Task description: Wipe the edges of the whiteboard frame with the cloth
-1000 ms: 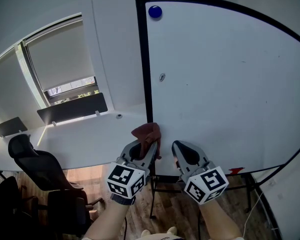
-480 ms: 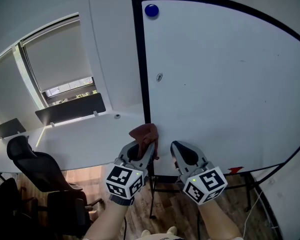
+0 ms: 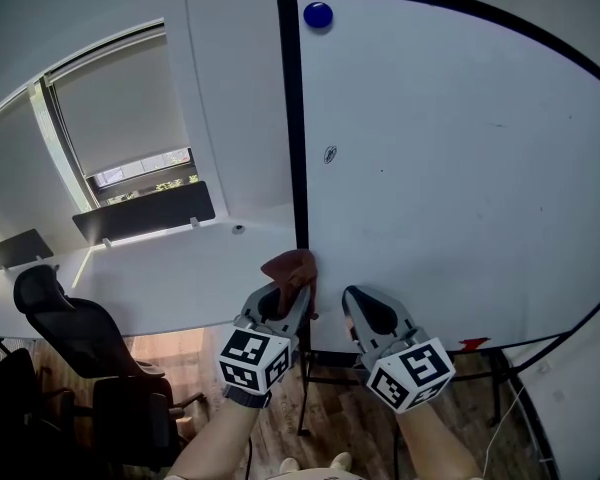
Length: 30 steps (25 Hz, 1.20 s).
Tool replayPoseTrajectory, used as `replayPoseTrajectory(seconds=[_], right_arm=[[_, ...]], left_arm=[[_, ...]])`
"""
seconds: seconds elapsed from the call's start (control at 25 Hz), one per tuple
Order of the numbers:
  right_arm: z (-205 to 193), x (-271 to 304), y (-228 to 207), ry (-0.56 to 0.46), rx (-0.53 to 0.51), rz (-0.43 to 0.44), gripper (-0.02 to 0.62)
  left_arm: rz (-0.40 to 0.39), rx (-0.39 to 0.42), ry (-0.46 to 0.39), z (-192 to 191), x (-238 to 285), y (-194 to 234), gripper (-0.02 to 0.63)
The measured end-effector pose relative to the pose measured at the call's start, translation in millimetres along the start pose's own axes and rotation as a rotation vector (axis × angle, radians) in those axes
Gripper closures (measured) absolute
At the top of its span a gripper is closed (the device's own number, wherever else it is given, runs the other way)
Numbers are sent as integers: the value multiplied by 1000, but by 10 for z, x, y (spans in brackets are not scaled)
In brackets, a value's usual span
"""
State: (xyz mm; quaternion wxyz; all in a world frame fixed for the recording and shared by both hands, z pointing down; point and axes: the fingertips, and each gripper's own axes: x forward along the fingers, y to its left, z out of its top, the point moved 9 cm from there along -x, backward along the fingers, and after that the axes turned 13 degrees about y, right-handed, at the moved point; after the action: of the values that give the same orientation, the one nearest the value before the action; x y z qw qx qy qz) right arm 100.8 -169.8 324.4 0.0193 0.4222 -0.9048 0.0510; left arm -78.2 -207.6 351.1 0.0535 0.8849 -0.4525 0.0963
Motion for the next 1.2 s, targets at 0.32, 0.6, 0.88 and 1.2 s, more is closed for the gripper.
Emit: replayPoseTrajectory(seconds=[0.32,0.6,0.88,1.2], right_arm=[[-55,52,-20,9,2,3,592],[-12,74,-33,-1,-5,3,592],[163,55,-34,-41,-26,17,592],[415,30,5,-79,-69,42,592]], left_arm=[[-20,-11,32,-128,162,181,540],[-55,5,-2,53,160,245,540],[-77,47,-47,410,114,246,540],[-102,87,-72,769,36,271,540]])
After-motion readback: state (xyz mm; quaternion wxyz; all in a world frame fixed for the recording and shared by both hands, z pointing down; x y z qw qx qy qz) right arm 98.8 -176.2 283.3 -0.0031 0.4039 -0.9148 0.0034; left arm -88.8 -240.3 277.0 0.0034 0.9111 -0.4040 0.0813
